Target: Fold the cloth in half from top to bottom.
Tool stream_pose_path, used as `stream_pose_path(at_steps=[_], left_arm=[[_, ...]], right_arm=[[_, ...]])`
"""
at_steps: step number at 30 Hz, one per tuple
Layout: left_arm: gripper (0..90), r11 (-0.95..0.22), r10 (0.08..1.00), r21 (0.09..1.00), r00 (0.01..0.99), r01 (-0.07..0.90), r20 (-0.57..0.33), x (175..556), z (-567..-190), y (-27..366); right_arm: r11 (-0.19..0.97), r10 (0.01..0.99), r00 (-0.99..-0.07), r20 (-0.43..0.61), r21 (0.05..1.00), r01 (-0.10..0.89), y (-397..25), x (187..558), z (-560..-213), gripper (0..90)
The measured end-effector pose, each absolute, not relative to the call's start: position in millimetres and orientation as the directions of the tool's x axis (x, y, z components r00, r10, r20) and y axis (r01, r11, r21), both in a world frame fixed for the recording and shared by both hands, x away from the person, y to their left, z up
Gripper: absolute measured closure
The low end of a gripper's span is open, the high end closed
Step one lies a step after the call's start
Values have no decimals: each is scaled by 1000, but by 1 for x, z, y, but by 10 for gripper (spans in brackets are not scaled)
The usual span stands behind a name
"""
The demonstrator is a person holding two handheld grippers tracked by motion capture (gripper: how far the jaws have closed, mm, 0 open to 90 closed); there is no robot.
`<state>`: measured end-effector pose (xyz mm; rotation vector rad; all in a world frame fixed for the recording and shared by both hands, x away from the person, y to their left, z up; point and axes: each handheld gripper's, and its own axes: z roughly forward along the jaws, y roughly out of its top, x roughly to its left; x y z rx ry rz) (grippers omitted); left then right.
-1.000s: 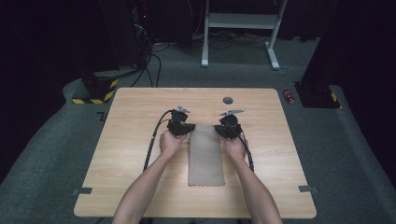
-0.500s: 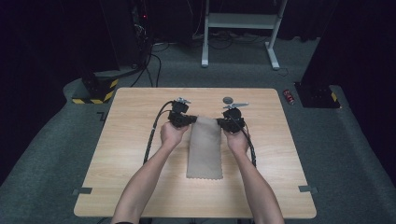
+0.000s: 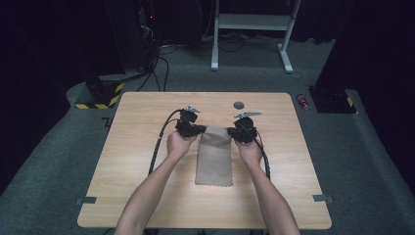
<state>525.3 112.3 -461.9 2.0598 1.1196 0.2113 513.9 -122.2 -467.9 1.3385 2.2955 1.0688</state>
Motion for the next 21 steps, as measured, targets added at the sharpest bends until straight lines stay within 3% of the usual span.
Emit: stream_pose_path(at_steps=[21], left_arm=[[884,-347,752,655,617,671,-234,510,-488,114]], right_arm=[[317,815,-555,166,676,666,-126,500,-494,878]])
